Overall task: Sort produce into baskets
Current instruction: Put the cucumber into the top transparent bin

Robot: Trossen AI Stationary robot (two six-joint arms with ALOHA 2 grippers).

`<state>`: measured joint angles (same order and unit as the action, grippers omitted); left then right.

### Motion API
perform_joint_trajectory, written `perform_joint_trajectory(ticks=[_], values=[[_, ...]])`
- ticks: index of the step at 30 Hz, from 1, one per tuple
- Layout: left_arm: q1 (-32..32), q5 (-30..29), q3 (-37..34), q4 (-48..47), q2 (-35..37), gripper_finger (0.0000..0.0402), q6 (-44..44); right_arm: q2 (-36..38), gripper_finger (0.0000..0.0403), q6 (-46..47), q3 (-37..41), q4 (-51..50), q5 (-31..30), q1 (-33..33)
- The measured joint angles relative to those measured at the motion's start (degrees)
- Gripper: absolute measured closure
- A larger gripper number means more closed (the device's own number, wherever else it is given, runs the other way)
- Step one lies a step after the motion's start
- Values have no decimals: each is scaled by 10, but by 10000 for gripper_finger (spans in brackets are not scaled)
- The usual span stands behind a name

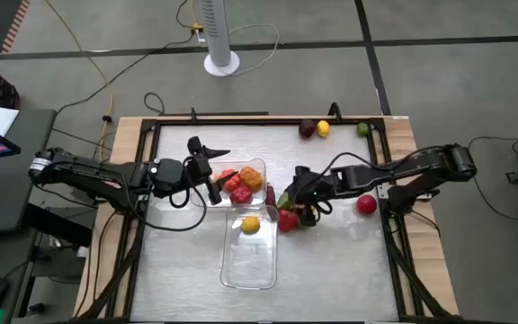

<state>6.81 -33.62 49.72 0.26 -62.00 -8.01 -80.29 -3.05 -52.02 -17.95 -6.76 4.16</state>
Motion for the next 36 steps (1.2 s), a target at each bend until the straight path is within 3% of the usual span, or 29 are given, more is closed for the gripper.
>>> perform_joint_trajectory(ticks=[6, 12, 25, 31, 36], values=[[0, 0, 0, 1, 0, 121, 2, 2, 86, -19, 80, 76, 18, -81], [0, 0, 0, 1, 0, 121, -3, 2, 86, -13, 131, 146, 131, -153], [0, 0, 0, 0, 0, 121, -2, -72, 86, -58, 199, 323, 176, -163], [0, 0, 0, 0, 0, 121, -3, -100, 99, -60, 198, 344, 221, -186], [0, 0, 0, 0, 0, 121, -3, -100, 119, -60, 198, 338, 223, -188]])
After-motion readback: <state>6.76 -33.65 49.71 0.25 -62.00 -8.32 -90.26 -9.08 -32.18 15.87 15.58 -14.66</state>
